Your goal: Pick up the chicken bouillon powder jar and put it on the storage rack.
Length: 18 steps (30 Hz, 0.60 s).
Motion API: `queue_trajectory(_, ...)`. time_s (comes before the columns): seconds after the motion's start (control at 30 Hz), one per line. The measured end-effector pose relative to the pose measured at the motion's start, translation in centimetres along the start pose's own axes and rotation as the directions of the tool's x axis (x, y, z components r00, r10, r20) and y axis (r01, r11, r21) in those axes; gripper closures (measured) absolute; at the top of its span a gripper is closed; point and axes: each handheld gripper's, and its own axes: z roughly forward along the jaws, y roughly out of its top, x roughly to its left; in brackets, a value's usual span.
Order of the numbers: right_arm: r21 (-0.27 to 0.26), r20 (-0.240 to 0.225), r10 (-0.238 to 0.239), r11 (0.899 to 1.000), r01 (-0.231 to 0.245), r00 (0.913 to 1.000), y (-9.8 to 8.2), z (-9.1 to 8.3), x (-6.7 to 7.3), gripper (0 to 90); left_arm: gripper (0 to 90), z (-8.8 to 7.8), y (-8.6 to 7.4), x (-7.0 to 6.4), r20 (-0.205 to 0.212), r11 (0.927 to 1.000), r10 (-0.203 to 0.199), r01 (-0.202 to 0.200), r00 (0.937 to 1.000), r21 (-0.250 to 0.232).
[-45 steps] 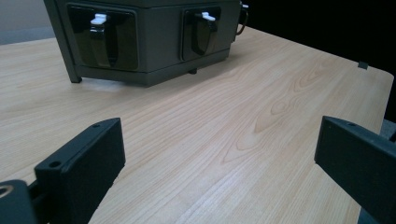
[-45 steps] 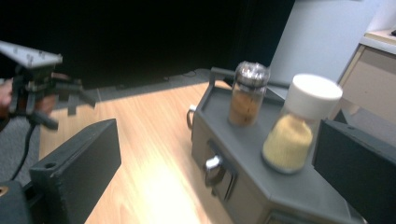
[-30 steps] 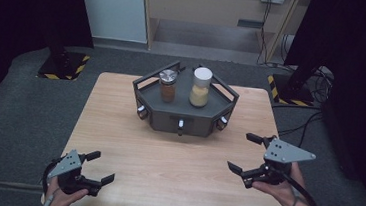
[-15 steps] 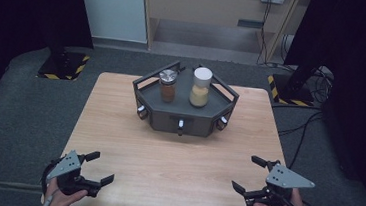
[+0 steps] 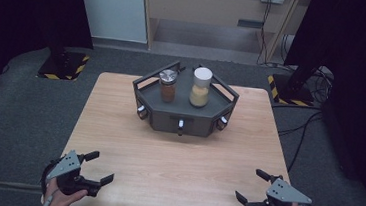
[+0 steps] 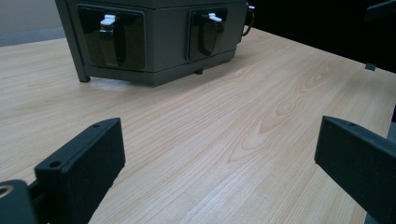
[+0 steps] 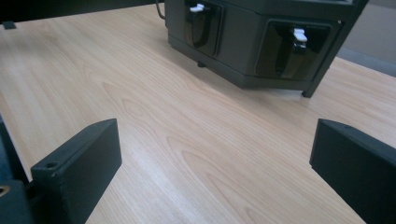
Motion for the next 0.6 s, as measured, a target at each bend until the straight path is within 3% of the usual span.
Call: queue_trajectory(0.6,-0.029,0.076,0.056,0.998,-0.054,0.9955,-2.3,0.0,0.2,2.9,0.6,-0.2,-0.1,-0.1,-0.01,1.0,0.003,-0.003,0.9999,-0.008)
